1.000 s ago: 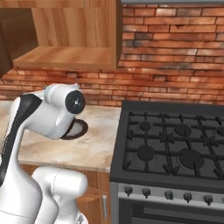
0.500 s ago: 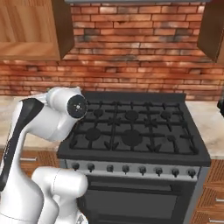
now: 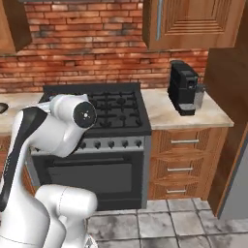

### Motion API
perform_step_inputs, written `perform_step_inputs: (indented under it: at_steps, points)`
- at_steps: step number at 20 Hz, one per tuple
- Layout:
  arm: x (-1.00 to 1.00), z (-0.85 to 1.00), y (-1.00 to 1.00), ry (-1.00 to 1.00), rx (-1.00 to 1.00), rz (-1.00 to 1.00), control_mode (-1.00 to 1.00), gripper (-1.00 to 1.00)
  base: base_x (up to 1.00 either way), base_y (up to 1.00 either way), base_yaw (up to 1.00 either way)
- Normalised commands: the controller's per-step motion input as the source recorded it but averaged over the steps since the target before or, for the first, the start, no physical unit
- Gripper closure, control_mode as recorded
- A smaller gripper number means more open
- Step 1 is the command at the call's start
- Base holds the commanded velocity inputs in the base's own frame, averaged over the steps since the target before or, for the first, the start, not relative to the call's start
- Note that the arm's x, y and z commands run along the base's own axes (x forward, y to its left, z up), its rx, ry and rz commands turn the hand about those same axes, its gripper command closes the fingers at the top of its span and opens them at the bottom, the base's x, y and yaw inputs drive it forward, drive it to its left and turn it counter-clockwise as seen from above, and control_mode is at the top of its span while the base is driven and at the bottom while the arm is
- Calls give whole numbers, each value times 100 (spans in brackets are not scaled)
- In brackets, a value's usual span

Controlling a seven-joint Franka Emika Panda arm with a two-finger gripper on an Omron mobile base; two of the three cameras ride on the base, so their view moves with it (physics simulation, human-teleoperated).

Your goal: Move the hot dog bun to the plate on the dining table and place the condiment next to that plate. Then navigate to the fridge and take the sausage and place it on the plate as well.

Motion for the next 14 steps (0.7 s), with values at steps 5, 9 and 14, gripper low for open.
perform_step_inputs:
  at_steps: [5,9,14]
  points:
    - [0,0,0,0,0,0,100,100,-30,-71,-71]
    - [0,0,0,0,0,0,100,100,-28,-72,-71]
    - [0,0,0,0,0,0,100,100,-49,-93,-59]
